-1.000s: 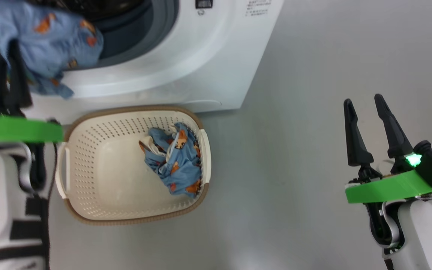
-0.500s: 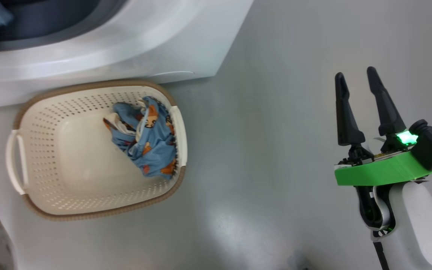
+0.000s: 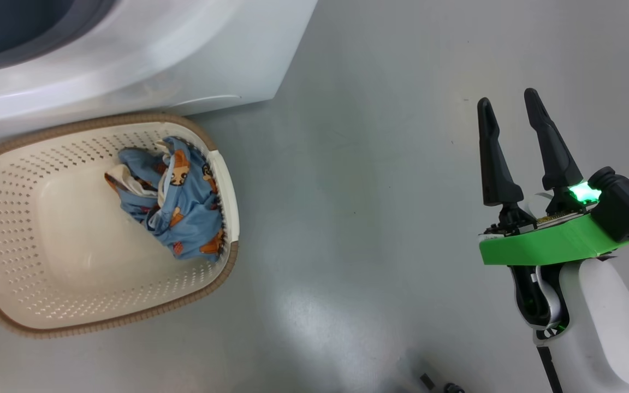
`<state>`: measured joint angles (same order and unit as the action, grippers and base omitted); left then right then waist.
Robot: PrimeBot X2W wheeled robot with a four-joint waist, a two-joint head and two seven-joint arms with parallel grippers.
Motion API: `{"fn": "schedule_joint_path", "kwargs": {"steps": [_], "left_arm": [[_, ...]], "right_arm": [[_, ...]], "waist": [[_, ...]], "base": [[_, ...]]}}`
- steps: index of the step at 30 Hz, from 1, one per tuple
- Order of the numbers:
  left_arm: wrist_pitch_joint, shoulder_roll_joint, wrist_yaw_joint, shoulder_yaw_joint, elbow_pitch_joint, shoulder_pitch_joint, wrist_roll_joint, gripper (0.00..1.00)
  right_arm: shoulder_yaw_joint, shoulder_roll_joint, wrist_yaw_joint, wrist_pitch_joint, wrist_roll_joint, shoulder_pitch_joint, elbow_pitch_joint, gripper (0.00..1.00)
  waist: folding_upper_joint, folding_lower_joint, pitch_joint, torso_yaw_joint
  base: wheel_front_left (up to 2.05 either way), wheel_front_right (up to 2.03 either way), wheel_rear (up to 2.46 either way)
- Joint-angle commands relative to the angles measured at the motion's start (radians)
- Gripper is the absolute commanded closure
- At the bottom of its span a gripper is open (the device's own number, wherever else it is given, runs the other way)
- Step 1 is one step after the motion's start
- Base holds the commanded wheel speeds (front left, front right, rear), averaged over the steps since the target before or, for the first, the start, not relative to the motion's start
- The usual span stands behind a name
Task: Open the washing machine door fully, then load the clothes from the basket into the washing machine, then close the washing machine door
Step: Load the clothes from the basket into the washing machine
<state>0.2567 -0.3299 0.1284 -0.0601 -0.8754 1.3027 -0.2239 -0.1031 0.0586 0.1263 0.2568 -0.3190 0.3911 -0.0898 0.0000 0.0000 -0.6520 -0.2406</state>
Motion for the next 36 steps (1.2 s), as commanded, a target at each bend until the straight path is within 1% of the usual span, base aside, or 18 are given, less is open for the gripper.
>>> {"fn": "schedule_joint_path", "kwargs": {"steps": [1, 15, 22, 33, 36], "left_arm": [[0.005, -0.052, 0.0, -0.018, 0.007, -0.017, 0.02, 0.0], [0.005, -0.012, -0.002, -0.033, 0.03, -0.128, 0.072, 0.0], [0.005, 0.03, -0.008, -0.062, 0.062, -0.208, 0.074, 0.0], [0.005, 0.115, -0.004, -0.107, 0.168, -0.423, 0.08, 0.0], [0.005, 0.126, -0.003, -0.112, 0.187, -0.462, 0.084, 0.0]], "right_arm": [[-0.026, -0.006, 0.004, 0.005, -0.014, -0.008, 0.02, 0.0], [-0.033, -0.008, 0.004, 0.005, -0.008, -0.017, 0.013, 0.0], [-0.026, 0.009, 0.004, 0.005, -0.004, -0.034, 0.007, 0.0], [-0.022, 0.042, 0.004, 0.005, 0.0, -0.07, -0.008, 0.0], [-0.021, 0.047, 0.004, 0.005, 0.001, -0.079, -0.012, 0.0]], "waist": [[0.0, 0.0, 0.005, -0.001], [0.0, 0.0, 0.06, 0.023], [0.0, 0.0, 0.113, 0.042], [0.0, 0.0, 0.217, 0.086], [0.0, 0.0, 0.235, 0.095]], "base": [[0.0, 0.0, 0.0], [0.0, 0.0, 0.0], [0.0, 0.0, 0.0], [0.0, 0.0, 0.0], [0.0, 0.0, 0.0]]}}
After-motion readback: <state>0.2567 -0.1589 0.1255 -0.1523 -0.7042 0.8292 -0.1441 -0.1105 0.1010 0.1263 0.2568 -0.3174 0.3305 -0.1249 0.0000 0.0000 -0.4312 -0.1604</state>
